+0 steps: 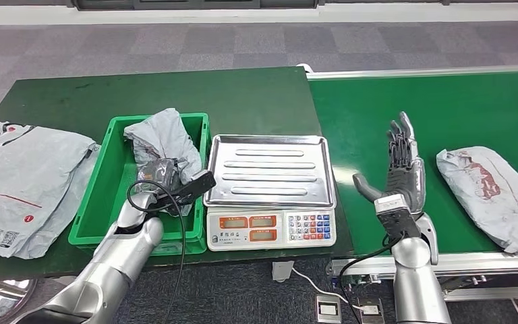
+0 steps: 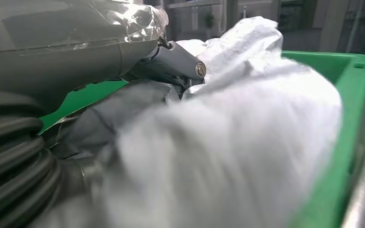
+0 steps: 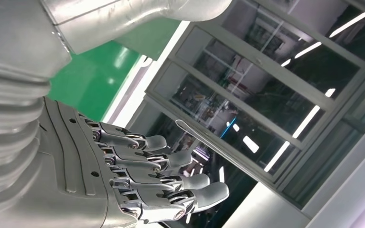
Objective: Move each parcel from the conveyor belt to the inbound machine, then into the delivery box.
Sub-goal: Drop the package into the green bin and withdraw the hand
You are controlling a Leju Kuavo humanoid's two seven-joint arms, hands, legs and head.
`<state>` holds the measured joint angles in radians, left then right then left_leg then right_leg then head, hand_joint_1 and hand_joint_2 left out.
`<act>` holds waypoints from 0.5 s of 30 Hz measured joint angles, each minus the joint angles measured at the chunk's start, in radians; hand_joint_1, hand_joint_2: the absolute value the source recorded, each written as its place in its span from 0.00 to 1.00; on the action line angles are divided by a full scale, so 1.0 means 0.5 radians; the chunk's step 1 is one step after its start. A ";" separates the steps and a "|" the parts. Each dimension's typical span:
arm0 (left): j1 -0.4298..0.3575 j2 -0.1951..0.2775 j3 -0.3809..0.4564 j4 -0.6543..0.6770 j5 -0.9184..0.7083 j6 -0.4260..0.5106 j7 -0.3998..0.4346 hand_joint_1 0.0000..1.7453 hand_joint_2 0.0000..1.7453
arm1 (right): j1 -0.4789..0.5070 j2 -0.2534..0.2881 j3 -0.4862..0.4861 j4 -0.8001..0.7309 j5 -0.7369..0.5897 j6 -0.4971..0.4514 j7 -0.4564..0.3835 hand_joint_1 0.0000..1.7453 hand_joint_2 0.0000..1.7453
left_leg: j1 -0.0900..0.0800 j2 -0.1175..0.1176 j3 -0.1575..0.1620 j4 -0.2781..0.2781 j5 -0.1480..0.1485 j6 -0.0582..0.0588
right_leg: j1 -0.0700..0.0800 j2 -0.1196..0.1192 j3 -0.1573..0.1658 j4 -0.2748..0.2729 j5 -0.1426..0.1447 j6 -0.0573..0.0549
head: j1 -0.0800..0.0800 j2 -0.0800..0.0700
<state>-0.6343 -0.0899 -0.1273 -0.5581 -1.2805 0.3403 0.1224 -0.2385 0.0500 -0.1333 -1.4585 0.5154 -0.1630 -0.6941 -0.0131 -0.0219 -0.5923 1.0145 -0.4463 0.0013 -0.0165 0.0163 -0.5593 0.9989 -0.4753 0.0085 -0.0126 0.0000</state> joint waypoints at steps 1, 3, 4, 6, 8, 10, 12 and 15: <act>0.001 0.010 0.019 0.003 0.001 0.009 0.004 1.00 1.00 | 0.005 0.000 -0.003 -0.001 0.001 0.004 0.002 0.00 1.00 | 0.000 0.000 0.003 -0.001 0.000 0.000 | 0.000 0.000 0.002 0.000 0.000 0.000 | 0.000 0.000; 0.006 0.028 0.061 0.001 0.004 0.029 0.008 1.00 1.00 | 0.015 0.000 -0.005 -0.001 0.002 0.009 0.006 0.00 1.00 | 0.000 0.001 0.009 -0.003 -0.001 -0.002 | 0.000 0.000 0.006 0.000 -0.001 -0.002 | 0.000 0.000; 0.009 0.036 0.086 -0.003 0.006 0.036 0.006 1.00 1.00 | 0.019 0.000 -0.006 -0.001 0.002 0.009 0.008 0.00 1.00 | 0.000 0.001 0.011 -0.004 -0.001 -0.002 | 0.000 0.000 0.008 0.000 -0.001 -0.002 | 0.000 0.000; 0.020 0.049 0.137 -0.021 0.009 0.049 -0.003 1.00 1.00 | 0.023 0.000 -0.007 -0.001 0.002 0.009 0.012 0.00 1.00 | -0.001 0.002 0.015 -0.006 0.000 -0.003 | 0.000 0.000 0.010 0.000 -0.002 -0.004 | 0.000 0.000; 0.035 0.056 0.177 -0.046 0.007 0.062 -0.007 0.56 1.00 | 0.026 0.001 -0.007 -0.001 0.002 0.008 0.014 0.00 1.00 | -0.001 0.002 0.017 -0.007 0.000 -0.004 | 0.000 0.000 0.012 0.000 -0.003 -0.005 | 0.000 0.000; 0.051 0.062 0.208 -0.070 0.006 0.081 -0.009 0.06 1.00 | 0.027 0.001 -0.007 -0.001 0.002 0.008 0.015 0.00 1.00 | -0.001 0.001 0.018 -0.009 0.001 -0.005 | 0.000 0.000 0.013 0.000 -0.003 -0.006 | 0.000 0.000; 0.073 0.063 0.239 -0.105 0.010 0.142 -0.026 0.00 1.00 | 0.028 0.001 -0.007 -0.001 0.002 0.002 0.016 0.00 1.00 | -0.001 0.001 0.020 -0.010 0.002 -0.007 | 0.000 -0.001 0.015 0.001 -0.003 -0.006 | 0.000 0.000; 0.112 0.049 0.287 -0.179 0.115 0.281 -0.168 0.00 1.00 | 0.032 0.001 -0.015 -0.001 -0.001 -0.029 0.024 0.00 1.00 | -0.001 -0.001 0.022 -0.011 0.002 -0.008 | 0.000 -0.002 0.016 0.001 -0.004 -0.007 | 0.000 0.000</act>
<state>-0.5780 -0.0652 0.0162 -0.6477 -1.2231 0.4809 0.0385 -0.2224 0.0504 -0.1409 -1.4588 0.5149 -0.1773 -0.6823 -0.0134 -0.0224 -0.5814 1.0092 -0.4450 -0.0026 -0.0167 0.0153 -0.5512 0.9991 -0.4772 0.0051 -0.0126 0.0000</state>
